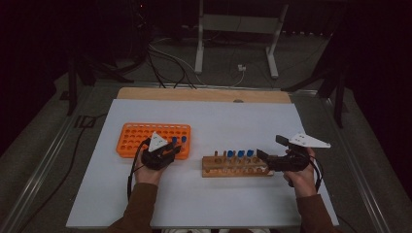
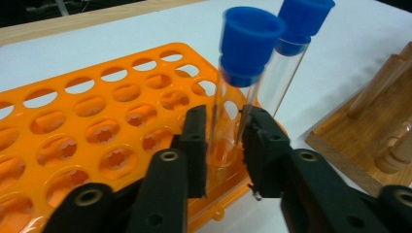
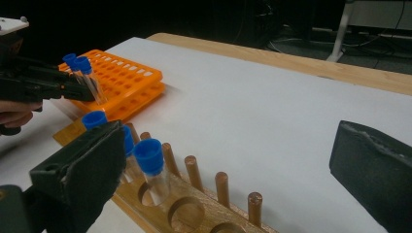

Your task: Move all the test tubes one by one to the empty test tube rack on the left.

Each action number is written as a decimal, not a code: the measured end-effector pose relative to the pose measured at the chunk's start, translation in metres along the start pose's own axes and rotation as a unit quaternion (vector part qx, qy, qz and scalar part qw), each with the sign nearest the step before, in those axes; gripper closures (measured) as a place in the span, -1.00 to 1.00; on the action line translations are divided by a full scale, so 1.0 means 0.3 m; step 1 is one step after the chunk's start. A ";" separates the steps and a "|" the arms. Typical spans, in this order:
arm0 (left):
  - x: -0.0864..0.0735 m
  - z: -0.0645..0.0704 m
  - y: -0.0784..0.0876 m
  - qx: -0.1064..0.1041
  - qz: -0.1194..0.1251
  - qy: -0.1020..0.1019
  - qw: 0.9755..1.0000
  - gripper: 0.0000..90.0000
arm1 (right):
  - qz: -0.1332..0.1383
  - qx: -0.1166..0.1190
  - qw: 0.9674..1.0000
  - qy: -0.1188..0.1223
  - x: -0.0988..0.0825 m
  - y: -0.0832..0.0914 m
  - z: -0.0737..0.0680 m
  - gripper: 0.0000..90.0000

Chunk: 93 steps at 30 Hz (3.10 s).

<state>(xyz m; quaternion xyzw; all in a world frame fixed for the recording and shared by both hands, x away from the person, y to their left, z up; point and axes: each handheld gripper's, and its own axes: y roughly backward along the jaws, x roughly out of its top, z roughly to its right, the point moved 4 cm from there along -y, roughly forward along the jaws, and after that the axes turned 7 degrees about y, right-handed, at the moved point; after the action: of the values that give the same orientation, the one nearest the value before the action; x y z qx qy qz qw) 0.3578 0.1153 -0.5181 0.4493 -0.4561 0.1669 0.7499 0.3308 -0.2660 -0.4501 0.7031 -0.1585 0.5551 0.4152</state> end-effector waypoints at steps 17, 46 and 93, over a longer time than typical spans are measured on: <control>0.008 -0.010 0.081 -0.023 0.031 0.037 0.999 0.09 | 0.000 0.007 1.000 -0.005 -0.001 -0.003 -0.003 -0.94; 0.044 0.047 0.116 -0.028 0.073 0.043 0.996 -0.98 | -0.048 0.056 0.996 0.050 -0.051 -0.075 -0.087 -0.14; 0.070 0.063 0.141 -0.008 0.089 0.030 0.996 -0.98 | -0.046 0.068 0.993 0.080 -0.010 -0.058 -0.117 0.71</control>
<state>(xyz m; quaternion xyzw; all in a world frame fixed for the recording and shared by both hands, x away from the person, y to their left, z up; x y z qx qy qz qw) 0.3309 0.1191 -0.4750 0.3958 -0.4730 0.2427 0.7488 0.3189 -0.2296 -0.4586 0.6892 -0.0546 0.5997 0.4029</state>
